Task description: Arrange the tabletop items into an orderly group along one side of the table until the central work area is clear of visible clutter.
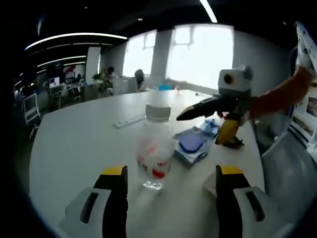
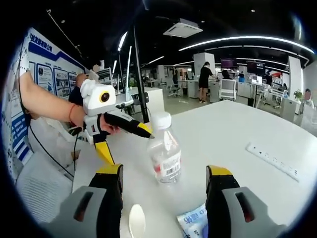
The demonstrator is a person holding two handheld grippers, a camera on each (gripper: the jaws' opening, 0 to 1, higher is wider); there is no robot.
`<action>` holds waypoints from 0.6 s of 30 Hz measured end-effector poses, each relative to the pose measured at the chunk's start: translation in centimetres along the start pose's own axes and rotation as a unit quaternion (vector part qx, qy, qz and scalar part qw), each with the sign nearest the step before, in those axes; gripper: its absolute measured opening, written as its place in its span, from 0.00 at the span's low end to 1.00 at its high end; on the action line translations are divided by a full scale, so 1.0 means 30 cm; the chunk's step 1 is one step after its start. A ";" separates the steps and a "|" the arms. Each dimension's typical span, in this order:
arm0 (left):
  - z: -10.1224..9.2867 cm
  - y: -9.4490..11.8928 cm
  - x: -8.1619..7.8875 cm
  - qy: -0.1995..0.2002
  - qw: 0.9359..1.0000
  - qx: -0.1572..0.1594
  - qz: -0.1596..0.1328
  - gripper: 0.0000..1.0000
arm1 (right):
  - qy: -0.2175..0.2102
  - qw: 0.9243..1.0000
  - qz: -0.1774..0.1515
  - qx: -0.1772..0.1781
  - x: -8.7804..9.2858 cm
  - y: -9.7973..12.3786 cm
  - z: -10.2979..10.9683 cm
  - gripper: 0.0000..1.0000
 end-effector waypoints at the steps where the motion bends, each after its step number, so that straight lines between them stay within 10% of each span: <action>1: -0.003 0.005 -0.001 0.000 1.000 -0.001 0.000 0.69 | 0.001 1.000 0.003 0.001 0.005 0.005 0.002 0.65; 18: -0.092 0.109 -0.006 0.014 1.000 -0.022 -0.007 0.68 | 0.004 0.999 0.046 -0.012 0.089 0.106 0.030 0.63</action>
Point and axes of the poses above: the point that each gripper's makers call its tool centre point, and the gripper's own axes: y roughly backward along the fingers, z roughly to its left, x roughly out of its underside, the point moved 2 cm from there along y, roughly backward along the fingers, and after that the axes turned 13 degrees about -y, right-handed, at the moved point
